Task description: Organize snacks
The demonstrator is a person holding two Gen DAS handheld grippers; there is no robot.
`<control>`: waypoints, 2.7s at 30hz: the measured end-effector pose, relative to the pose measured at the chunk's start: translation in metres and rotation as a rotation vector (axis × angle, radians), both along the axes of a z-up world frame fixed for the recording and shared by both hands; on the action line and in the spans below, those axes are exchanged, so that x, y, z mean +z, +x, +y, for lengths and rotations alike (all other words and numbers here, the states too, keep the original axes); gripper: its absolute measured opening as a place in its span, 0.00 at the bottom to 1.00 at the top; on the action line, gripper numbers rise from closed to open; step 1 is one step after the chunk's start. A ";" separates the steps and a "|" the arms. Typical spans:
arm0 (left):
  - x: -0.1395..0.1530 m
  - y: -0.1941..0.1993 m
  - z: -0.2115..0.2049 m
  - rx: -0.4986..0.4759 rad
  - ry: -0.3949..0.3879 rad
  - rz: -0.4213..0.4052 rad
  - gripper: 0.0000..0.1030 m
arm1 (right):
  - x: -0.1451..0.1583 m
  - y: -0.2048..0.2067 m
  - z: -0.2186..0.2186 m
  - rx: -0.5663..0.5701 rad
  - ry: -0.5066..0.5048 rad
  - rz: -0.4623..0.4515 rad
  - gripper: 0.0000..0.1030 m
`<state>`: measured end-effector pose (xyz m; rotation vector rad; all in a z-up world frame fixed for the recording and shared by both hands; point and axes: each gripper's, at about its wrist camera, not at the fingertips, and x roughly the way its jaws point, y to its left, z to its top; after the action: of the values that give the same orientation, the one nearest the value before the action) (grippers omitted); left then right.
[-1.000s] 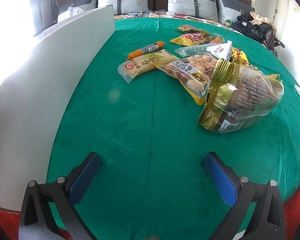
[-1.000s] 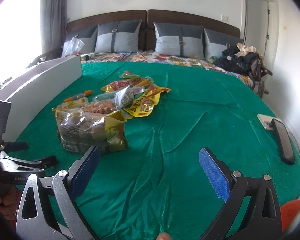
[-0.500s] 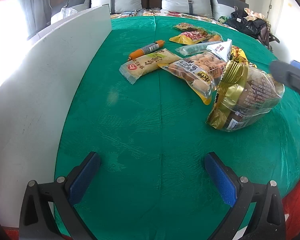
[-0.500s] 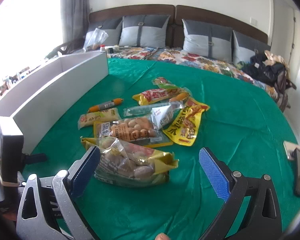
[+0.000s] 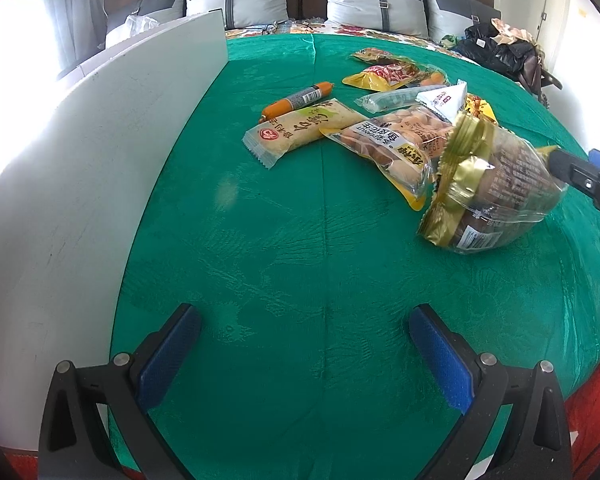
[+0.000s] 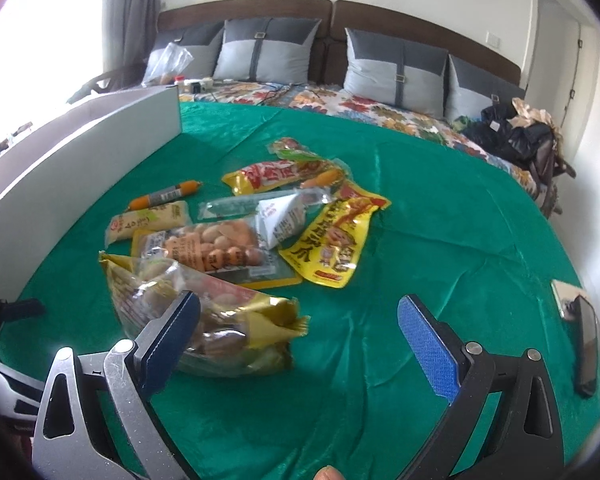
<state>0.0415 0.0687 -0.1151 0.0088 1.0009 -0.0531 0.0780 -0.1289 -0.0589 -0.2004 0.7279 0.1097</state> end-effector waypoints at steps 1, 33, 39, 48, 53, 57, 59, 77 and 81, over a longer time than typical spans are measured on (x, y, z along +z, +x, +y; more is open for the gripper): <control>0.000 0.000 0.000 0.002 0.000 -0.001 1.00 | 0.000 -0.002 -0.011 -0.007 0.017 -0.014 0.97; -0.001 0.002 -0.004 0.021 0.001 -0.035 1.00 | 0.005 -0.022 -0.035 -0.001 -0.123 -0.056 0.97; -0.002 0.002 -0.005 0.027 0.001 -0.057 1.00 | -0.013 -0.041 -0.052 -0.050 0.028 0.029 0.97; -0.002 0.000 -0.003 0.020 0.000 -0.073 1.00 | -0.049 -0.023 -0.052 -0.085 -0.001 0.142 0.97; 0.000 0.002 -0.004 -0.012 -0.004 -0.037 1.00 | -0.054 -0.022 -0.064 -0.095 0.110 0.172 0.99; 0.012 0.007 -0.010 -0.138 -0.076 0.002 1.00 | -0.054 -0.021 -0.062 -0.100 0.106 0.155 0.99; 0.024 0.021 -0.019 -0.190 -0.058 -0.025 1.00 | -0.055 -0.021 -0.061 -0.102 0.107 0.149 0.99; 0.032 0.071 -0.092 -0.537 -0.051 0.054 0.99 | -0.055 -0.019 -0.060 -0.079 0.108 0.138 0.99; 0.039 0.064 -0.080 -0.488 -0.038 0.035 0.99 | -0.054 -0.016 -0.059 -0.082 0.106 0.141 0.99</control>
<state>0.1053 -0.0116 -0.0764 0.2181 1.0141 -0.5204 0.0618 -0.1883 -0.1132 -0.0614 0.8676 0.0847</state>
